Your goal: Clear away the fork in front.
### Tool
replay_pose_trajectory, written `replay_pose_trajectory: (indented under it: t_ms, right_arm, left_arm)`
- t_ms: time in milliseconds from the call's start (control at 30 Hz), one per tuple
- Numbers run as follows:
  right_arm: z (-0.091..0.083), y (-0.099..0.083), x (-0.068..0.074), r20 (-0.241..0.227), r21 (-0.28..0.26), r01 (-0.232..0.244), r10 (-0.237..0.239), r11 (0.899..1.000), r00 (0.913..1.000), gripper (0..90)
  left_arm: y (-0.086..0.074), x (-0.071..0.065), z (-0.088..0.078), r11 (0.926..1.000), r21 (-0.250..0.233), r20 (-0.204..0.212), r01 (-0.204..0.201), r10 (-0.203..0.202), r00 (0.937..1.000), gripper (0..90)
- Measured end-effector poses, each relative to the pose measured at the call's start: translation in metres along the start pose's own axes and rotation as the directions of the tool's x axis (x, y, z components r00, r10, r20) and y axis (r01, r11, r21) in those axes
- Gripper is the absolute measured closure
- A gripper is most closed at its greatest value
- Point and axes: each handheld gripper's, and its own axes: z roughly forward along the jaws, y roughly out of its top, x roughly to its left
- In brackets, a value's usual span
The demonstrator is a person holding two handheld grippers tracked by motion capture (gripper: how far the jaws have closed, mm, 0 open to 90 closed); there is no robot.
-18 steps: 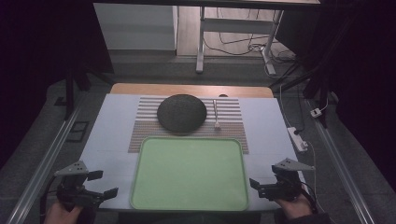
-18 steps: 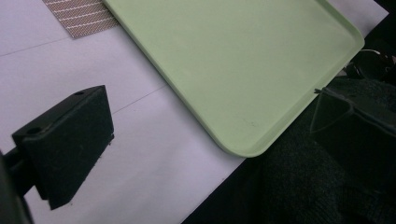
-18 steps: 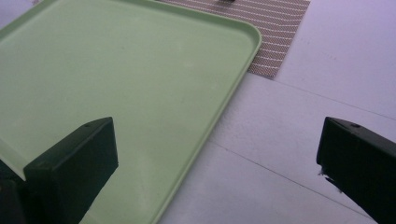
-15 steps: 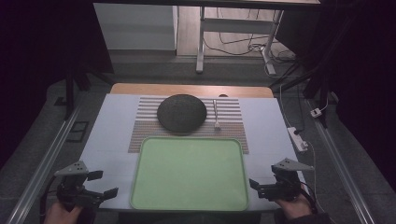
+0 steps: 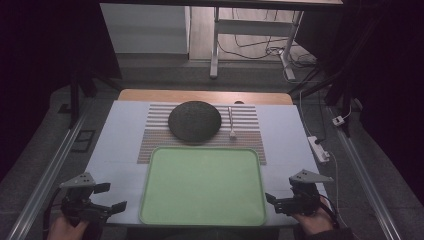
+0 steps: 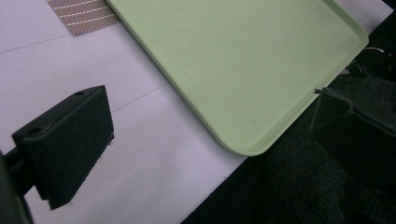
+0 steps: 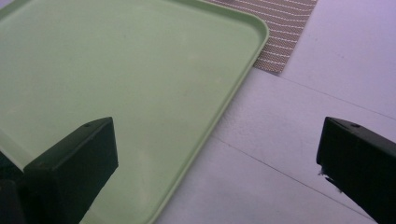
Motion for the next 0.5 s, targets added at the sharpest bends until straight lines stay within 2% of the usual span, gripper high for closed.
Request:
replay_pose_trajectory:
  t_ms: [400,500]
  right_arm:
    - [0.0031,0.0022,0.0004,-0.029,0.012,0.023,-0.023,1.0,0.9993,0.0]
    - [0.0058,0.0037,-0.0003,-0.057,0.009,0.038,-0.037,0.999,0.9977,0.0]
  left_arm:
    - [0.0001,-0.0003,0.0002,1.0,0.003,-0.003,-0.003,0.003,1.0,0.0]
    - [0.0002,-0.0005,0.0003,1.0,0.005,-0.004,-0.005,0.005,1.0,0.0]
